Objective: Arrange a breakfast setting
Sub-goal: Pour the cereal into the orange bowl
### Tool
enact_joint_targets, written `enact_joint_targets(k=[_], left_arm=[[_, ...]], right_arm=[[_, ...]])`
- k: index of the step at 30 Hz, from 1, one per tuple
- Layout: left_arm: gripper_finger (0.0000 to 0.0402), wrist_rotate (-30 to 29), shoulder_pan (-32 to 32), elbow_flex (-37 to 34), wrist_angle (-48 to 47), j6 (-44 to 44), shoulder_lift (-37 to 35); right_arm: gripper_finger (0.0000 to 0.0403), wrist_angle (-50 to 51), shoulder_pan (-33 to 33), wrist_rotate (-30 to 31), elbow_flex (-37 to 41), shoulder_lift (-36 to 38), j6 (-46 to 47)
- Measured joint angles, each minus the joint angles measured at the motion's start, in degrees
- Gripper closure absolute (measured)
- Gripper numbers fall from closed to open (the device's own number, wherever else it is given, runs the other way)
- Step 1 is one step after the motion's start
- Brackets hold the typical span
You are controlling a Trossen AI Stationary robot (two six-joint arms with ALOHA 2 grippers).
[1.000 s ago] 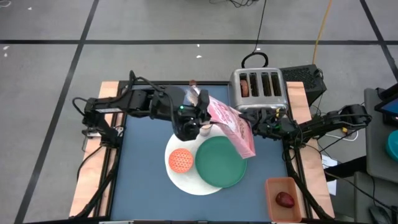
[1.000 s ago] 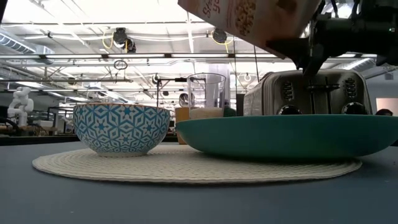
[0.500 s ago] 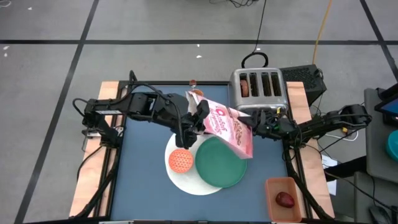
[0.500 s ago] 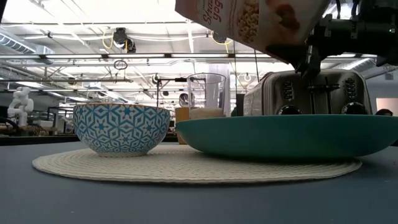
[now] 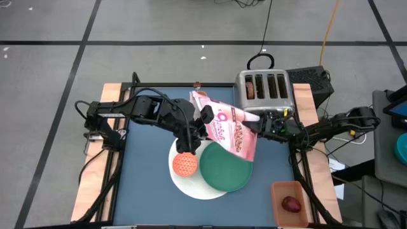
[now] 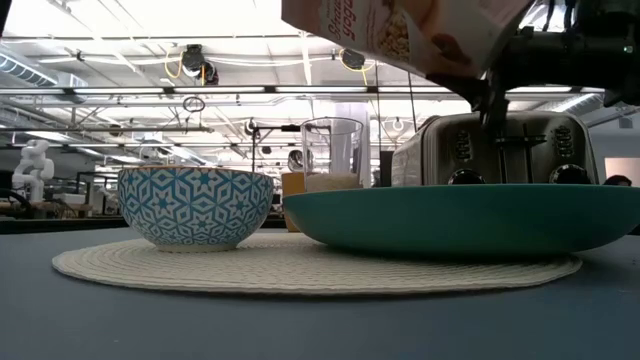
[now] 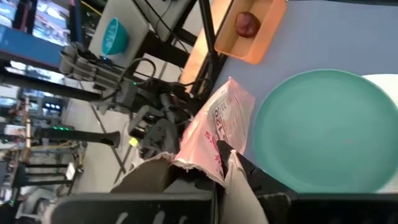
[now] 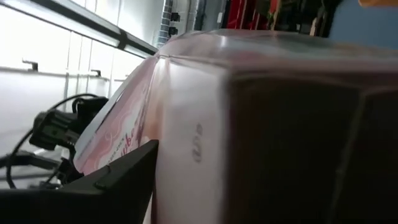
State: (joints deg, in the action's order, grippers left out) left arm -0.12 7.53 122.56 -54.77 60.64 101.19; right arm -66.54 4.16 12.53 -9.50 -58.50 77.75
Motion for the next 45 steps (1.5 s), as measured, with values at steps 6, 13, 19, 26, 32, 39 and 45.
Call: enact_joint_targets(k=[6, 13, 19, 26, 32, 39, 45], left_arm=[[0.0401, -0.05, 0.0, 0.0, -1.26, -3.35, 0.02], [0.0398, -0.43, 0.0, -0.04, -1.28, -9.59, 0.07], [0.0352, -1.51, -0.04, -0.04, -0.96, -19.68, 0.07], [0.0297, -1.62, -0.01, -0.04, -1.15, -25.14, 0.07], [0.0289, -1.9, 0.8, -0.04, -4.24, -27.18, 0.04], [0.0289, -2.23, 1.09, 2.79, -11.82, -30.14, 0.07], [0.0289, -2.14, 1.09, 9.27, -19.95, -37.15, -0.03]], right_arm=[[0.0102, -0.04, 0.0, 0.06, -0.09, 0.0, -5.69], [0.0111, -0.07, 0.0, 0.55, -0.09, 0.04, -9.16], [0.0113, -0.71, 0.0, 1.28, -0.09, 0.04, -11.4], [0.0113, -1.97, 0.02, 1.29, -0.09, -0.02, -13.49], [0.0113, -1.98, -0.31, 1.74, -0.09, -0.04, -16.56], [0.0113, -1.84, -0.76, 1.96, 0.02, -0.07, -17.89], [0.0113, -2.09, -0.76, 1.75, 0.0, -0.07, -18.79]])
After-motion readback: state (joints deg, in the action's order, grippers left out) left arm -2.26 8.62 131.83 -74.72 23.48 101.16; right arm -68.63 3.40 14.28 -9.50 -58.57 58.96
